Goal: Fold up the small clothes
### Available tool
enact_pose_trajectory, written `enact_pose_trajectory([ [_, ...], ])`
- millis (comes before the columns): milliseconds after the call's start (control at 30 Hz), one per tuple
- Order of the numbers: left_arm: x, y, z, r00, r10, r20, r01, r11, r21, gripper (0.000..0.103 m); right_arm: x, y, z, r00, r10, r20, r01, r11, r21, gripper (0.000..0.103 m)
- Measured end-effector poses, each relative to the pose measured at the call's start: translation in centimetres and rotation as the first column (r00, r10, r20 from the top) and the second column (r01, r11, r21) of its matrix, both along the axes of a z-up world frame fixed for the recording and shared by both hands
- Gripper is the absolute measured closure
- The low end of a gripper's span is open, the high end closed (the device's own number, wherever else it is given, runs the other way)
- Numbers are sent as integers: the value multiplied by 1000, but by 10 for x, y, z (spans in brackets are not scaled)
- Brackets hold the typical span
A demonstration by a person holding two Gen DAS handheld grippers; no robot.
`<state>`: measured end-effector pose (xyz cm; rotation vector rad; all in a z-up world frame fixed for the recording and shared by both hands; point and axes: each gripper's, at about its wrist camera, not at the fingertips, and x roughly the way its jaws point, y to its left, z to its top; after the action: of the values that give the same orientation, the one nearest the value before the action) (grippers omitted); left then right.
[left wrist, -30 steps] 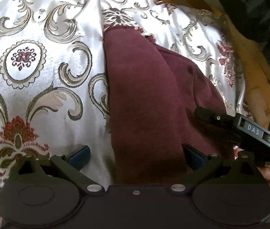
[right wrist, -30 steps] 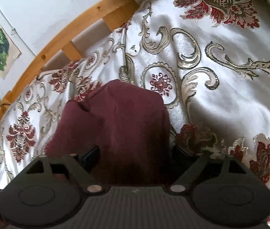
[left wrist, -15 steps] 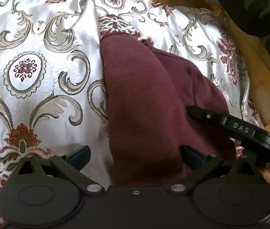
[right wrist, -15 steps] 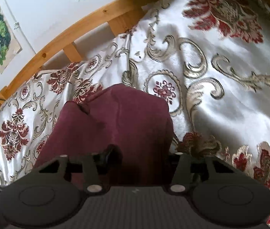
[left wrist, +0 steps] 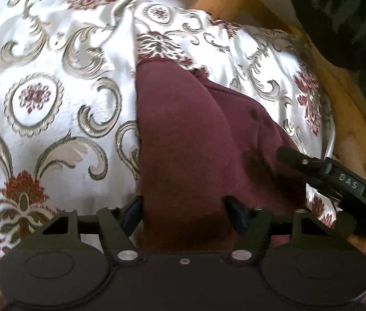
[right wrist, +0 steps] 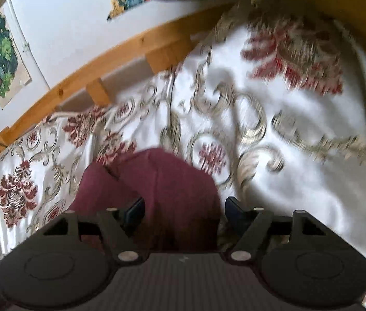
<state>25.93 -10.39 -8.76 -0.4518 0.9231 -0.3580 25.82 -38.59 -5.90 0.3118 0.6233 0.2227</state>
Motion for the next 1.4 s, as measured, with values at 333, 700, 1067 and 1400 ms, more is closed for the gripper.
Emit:
enact_pose_trajectory([
  [333,1,-2,-5,998,37,-51,-39,998,-52,27,18,-6,4,989,-28,144,38,997,-65,96],
  [700,-8,-1,-2,996,27,-86,-30,999,-41,15,33,-29,0,1000,0,-1,0,994,112,31],
  [1067,-10,-5,-5,997,-34,-64,28,996,-86,5,19,-13,-20,969,106,-221,-97,994,53,14],
  [1400,-14,-12,1,998,-56,-5,56,998,-3,42,18,20,-16,972,176,-153,-182,983,-21,74],
])
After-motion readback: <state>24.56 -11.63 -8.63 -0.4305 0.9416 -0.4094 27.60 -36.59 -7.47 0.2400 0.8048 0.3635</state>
